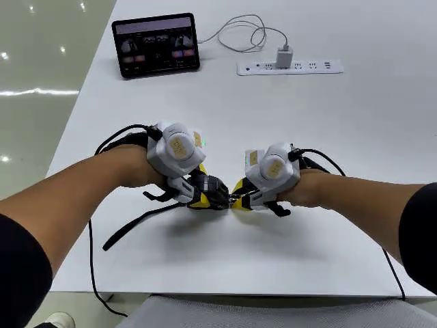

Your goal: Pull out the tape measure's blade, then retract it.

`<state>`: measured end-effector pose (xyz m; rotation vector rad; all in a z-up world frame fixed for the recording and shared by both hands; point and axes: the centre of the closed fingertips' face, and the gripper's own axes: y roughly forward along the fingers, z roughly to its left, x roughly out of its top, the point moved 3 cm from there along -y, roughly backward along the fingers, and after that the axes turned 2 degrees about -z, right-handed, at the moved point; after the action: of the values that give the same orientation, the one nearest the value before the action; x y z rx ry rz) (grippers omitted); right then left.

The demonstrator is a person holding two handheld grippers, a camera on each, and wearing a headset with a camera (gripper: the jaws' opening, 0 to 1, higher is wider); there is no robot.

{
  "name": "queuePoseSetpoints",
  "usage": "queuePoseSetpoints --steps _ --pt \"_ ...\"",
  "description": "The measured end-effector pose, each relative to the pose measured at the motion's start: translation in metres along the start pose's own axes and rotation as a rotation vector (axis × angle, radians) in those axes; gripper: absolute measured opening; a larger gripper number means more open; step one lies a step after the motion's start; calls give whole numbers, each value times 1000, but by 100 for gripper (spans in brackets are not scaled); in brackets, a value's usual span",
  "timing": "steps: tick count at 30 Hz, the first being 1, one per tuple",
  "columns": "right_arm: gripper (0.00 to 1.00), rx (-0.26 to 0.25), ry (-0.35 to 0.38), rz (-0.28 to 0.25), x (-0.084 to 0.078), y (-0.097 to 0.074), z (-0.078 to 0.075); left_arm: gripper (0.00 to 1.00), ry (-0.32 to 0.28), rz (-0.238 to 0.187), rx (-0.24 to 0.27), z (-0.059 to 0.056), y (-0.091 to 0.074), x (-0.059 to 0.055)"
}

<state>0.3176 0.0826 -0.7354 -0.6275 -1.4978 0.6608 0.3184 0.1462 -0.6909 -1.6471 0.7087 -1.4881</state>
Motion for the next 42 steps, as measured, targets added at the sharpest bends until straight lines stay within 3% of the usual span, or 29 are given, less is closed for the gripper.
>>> queuePoseSetpoints --steps 42 --pt "10 -4 15 38 -23 -19 -2 31 -13 -21 5 3 2 -2"
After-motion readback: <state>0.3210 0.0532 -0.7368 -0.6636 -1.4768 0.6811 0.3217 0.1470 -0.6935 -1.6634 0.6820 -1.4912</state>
